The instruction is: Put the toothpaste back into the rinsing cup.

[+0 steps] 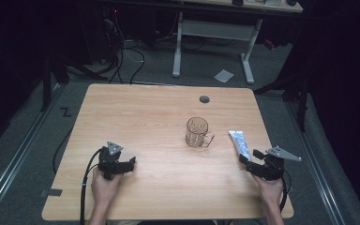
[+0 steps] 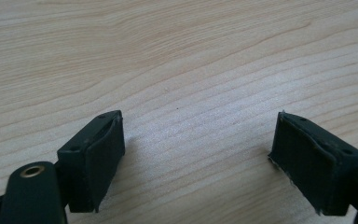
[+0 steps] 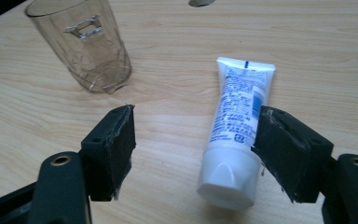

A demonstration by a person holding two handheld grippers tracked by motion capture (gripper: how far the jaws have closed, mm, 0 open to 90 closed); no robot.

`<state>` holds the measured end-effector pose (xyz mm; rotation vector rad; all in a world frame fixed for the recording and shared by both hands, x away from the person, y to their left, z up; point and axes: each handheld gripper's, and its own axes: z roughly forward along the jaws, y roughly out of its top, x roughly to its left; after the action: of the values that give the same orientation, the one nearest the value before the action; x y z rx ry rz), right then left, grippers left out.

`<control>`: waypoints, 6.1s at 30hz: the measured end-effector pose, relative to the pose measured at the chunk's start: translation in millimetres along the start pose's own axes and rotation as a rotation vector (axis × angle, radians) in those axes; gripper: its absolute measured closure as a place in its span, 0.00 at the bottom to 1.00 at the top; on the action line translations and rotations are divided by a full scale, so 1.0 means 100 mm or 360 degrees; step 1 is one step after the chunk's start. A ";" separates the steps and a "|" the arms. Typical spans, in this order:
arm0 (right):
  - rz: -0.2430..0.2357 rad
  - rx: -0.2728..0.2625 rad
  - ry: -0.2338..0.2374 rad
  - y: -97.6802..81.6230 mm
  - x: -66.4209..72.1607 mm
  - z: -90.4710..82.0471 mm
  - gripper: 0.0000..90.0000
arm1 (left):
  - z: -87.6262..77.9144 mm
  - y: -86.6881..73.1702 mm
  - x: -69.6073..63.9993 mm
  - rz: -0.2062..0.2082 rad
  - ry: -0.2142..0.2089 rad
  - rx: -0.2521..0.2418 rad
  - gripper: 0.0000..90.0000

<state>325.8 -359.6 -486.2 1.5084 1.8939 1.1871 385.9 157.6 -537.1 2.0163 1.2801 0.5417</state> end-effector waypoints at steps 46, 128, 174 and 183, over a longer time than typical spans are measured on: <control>-0.0068 0.0409 -0.0183 0.65 -0.24 0.67 0.45 | 0.00 0.00 0.00 0.0000 -0.0002 0.0002 0.19; -0.0202 0.0515 0.0115 0.80 0.08 0.67 0.72 | 0.00 0.00 0.00 0.0000 -0.0005 0.0001 0.20; -0.0391 0.0227 0.0443 1.05 0.74 0.57 0.72 | 0.00 0.00 0.00 -0.0001 -0.0006 0.0000 0.20; -0.0391 0.0192 0.0459 1.12 0.81 0.59 0.71 | 0.00 0.00 0.00 -0.0001 -0.0006 0.0001 0.20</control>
<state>409.1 -259.3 -411.8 1.1653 2.3012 1.2467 386.0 158.0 -536.9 2.0163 1.2784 0.5371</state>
